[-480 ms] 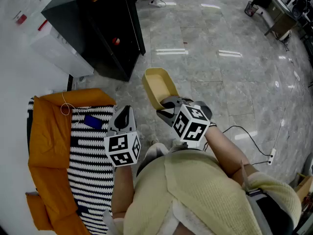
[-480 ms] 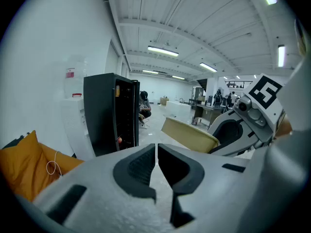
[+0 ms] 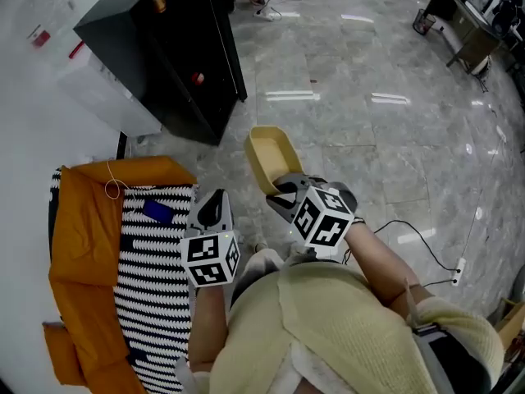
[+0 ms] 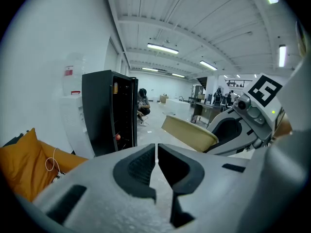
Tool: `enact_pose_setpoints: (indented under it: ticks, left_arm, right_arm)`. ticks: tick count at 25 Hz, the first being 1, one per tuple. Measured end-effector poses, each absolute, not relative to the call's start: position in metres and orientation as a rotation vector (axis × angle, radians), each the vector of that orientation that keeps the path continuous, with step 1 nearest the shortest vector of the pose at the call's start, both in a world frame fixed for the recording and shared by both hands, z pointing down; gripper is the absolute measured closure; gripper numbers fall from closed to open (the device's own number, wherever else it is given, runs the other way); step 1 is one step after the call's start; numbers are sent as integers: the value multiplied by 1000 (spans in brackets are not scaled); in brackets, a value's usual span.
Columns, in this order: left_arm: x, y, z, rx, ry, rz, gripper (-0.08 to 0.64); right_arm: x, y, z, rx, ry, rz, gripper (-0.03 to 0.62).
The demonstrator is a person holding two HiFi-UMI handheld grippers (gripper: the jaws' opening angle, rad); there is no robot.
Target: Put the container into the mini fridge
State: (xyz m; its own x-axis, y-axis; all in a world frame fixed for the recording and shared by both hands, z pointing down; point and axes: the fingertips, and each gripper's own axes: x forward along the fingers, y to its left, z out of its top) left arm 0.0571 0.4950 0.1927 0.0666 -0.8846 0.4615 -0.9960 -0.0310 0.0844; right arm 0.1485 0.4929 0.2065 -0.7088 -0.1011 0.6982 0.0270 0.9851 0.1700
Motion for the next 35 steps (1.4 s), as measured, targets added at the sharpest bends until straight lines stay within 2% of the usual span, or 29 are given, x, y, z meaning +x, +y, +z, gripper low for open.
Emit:
enact_pose_setpoints:
  ticks: [14, 24, 35]
  left_arm:
    - [96, 493, 203, 1934, -1875, 409, 523]
    - [73, 470, 210, 1905, -1888, 389, 523]
    - [28, 404, 221, 1921, -1833, 397, 523]
  right_arm:
    - [178, 492, 219, -33, -2339, -241, 523]
    - [165, 472, 234, -68, -2313, -219, 523]
    - [118, 417, 241, -74, -2283, -197, 523]
